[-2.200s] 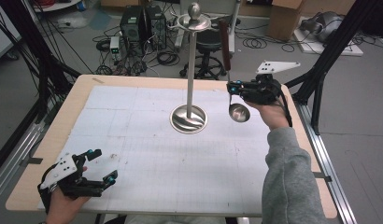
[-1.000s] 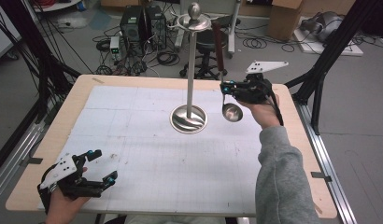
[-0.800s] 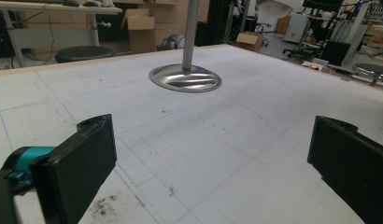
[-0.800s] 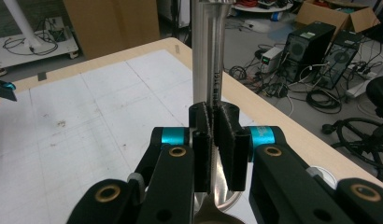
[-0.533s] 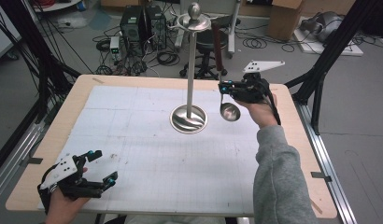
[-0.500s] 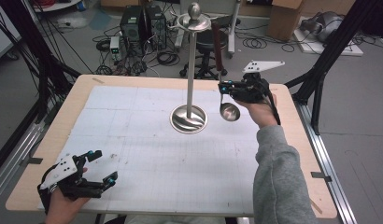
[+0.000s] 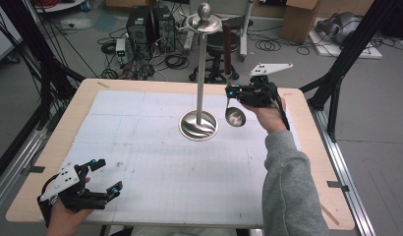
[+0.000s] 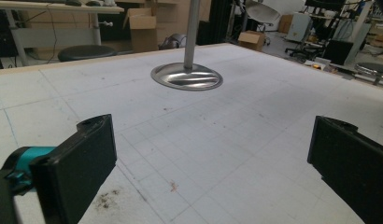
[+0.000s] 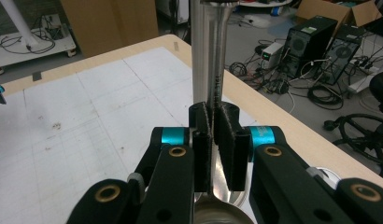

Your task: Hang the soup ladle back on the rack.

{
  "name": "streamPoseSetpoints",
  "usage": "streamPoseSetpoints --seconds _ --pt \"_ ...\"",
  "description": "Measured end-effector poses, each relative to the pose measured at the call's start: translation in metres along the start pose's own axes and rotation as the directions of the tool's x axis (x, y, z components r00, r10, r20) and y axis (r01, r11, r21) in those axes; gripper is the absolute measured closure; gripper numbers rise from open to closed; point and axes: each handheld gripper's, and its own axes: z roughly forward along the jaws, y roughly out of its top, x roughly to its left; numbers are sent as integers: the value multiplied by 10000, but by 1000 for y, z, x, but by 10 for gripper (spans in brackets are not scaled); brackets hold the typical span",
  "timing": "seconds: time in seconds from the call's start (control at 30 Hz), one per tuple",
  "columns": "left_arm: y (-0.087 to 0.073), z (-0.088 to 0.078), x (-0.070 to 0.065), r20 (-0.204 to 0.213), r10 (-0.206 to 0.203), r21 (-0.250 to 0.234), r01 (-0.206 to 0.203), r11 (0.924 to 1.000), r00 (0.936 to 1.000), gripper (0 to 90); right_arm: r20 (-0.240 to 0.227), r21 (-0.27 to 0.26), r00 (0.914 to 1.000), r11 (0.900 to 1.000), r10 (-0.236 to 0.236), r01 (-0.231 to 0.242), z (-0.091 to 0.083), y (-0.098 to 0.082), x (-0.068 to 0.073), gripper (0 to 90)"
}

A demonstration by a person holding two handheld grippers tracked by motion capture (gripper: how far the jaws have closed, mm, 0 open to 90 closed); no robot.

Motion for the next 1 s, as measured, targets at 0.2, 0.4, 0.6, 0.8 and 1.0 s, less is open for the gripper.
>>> streamPoseSetpoints --seconds 0.2,0.4,0.6,0.8,1.0 --pt "0 -4 0 -103 -12 3 12 10000 9999 17 -78 -22 10000 10000 57 -57 7 2 1 842" --pt "0 -8 0 -220 -13 -70 12 10000 9998 18 -35 -69 10000 9999 88 -88 14 3 1 840" --pt "-1 -10 0 -277 8 -62 -9 10000 9996 17 -6 -134 9999 9998 147 -148 19 4 2 840" --pt "-1 -11 -1 -299 -44 -53 42 10000 9995 17 273 -216 9996 9997 119 -113 21 4 3 834" --pt "-1 -11 -1 -249 -15 -65 13 10000 9997 17 326 -316 9994 9995 92 -82 25 4 5 830"
